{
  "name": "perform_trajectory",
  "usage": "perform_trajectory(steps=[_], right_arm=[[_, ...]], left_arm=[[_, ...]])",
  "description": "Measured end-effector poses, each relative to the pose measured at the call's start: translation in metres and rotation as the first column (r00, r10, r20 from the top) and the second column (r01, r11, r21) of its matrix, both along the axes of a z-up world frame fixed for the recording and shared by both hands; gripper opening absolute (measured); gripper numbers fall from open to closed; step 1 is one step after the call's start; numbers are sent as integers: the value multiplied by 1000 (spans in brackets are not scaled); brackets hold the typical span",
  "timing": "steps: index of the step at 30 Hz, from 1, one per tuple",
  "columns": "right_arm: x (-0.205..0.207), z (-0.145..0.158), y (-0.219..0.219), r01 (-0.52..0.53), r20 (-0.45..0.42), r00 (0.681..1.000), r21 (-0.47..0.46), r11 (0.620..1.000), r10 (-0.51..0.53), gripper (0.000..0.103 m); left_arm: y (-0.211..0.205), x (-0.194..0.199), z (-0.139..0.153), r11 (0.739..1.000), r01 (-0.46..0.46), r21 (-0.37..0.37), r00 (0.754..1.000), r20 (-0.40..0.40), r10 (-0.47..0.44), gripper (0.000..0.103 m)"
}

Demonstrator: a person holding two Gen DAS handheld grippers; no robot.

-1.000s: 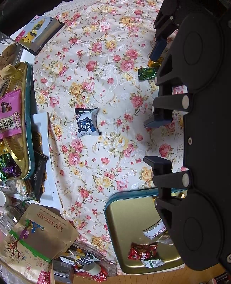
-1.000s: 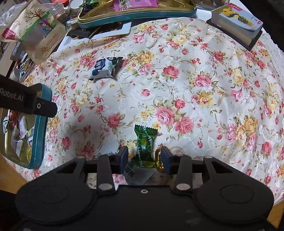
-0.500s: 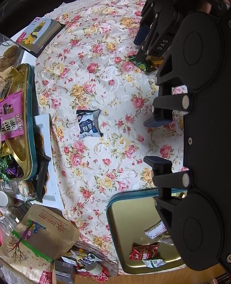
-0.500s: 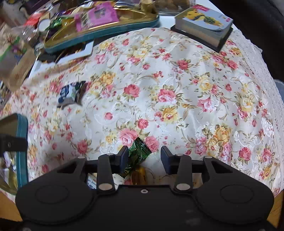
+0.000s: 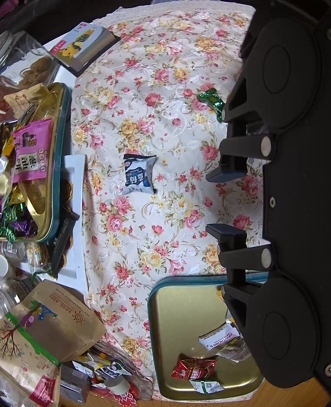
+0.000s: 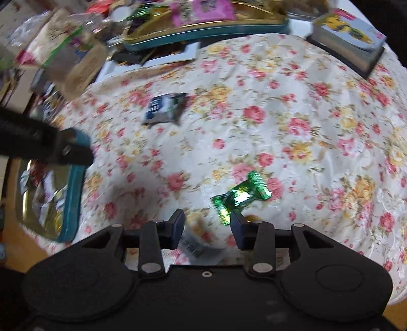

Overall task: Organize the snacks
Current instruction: 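Lower right gripper onto white sesame-paste bar beside the green candy, then close right gripper on the white sesame-paste bar and lift it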

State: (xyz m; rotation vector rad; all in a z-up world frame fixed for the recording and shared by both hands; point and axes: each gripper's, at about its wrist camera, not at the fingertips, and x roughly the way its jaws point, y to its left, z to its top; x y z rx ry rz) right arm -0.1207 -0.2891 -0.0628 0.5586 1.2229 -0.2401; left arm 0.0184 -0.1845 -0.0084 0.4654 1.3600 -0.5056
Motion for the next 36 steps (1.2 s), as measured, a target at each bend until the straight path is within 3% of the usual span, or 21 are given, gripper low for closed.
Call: perform_trajectory(steps=[3,8,15,20,24,26,27,29,31,33,35,36], right_arm=[[2,1,22,-139,9,990,-4,990,139,43],[3,-10,54,-288,-36,957,-100,952,286,43],[7,-32,56,-279,-65,960,-169,945,272,42],[7,-33,52,-244,-37,970,-216,945,242,43],[6,-34,54,-264,-25,964,-205,942,265,57],[7,-36,59,-301,-43,953,-196,933,298,80],[8,-37,62,-320,-58,947,-191,928,315,86],[8,-40,68,-331,-67,944,-216,919,324,86],[6,-40,74,-348,-69,937,-249,904,342,83],[4,-38,74,-349,-56,937,-250,903,346,72],[3,-33,71,-330,-36,943,-259,908,332,36],[4,-32,69,-323,-32,945,-258,910,327,28]], left_arm=[[1,1,1,1000,-4,1,1000,10,4,44],[0,-1,-1,1000,21,-12,999,-30,-21,44],[0,-1,6,998,33,-55,999,-34,-35,44],[6,7,13,996,2,-93,999,-44,-6,44],[10,15,16,994,-28,-110,999,-40,24,44],[11,17,16,993,-36,-116,999,-34,32,43],[10,18,16,992,-34,-118,999,-34,30,43],[10,19,15,992,-34,-123,999,-43,29,43],[11,20,14,990,-47,-132,998,-56,40,43],[13,23,13,988,-65,-139,996,-68,56,44],[15,25,12,985,-87,-148,994,-74,76,43],[15,26,12,984,-93,-151,994,-72,83,43]])
